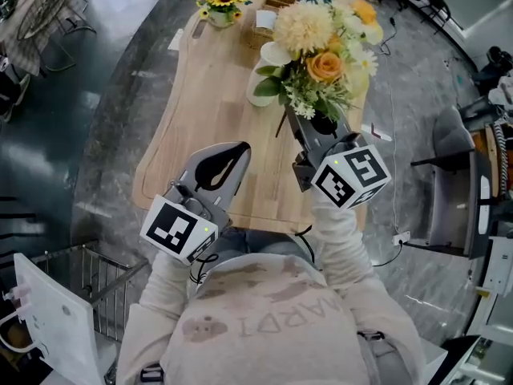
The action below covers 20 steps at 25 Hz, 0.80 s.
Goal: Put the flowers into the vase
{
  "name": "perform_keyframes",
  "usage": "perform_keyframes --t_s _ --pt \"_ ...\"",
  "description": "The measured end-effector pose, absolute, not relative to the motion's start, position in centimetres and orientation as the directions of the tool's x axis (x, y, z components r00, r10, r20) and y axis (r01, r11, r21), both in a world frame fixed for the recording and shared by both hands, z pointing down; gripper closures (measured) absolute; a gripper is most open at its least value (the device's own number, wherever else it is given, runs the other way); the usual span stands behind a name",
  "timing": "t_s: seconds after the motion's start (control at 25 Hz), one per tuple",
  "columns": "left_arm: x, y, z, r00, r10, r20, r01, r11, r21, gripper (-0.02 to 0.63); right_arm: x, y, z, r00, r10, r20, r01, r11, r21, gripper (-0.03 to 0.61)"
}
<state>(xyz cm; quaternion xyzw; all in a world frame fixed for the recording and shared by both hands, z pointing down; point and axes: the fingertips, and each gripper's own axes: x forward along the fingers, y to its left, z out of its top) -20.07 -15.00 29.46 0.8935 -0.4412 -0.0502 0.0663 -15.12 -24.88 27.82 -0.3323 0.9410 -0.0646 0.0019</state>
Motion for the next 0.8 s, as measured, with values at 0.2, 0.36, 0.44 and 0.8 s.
perform_keyframes --t_s 0.2,0.36,0.44,0.8 --pt "-20.9 -16.5 29.8 0.602 -0.798 -0.026 -0.782 -0.596 0.184 0.612 -15.7 -28.9 25.4 -0.762 -0.648 -0.006 -0.646 0.761 -0.063 0.535" --pt "-21.3 -17.6 30.0 0.593 -0.805 -0.024 -0.787 -0.585 0.195 0.612 -16.0 -32.1 23.8 -0.750 -0.660 -0.033 -0.660 0.751 -0.010 0.535" --pt "-21.4 -17.9 30.1 0.586 -0.810 -0.019 -0.792 -0.578 0.197 0.612 -16.2 -33.6 23.1 -0.745 -0.665 -0.053 -0.666 0.746 0.009 0.535" --pt "-23.1 -19.2 30.7 0.537 -0.843 0.017 -0.828 -0.524 0.199 0.612 -17.7 -39.3 23.6 -0.728 -0.674 -0.124 -0.685 0.724 0.082 0.534"
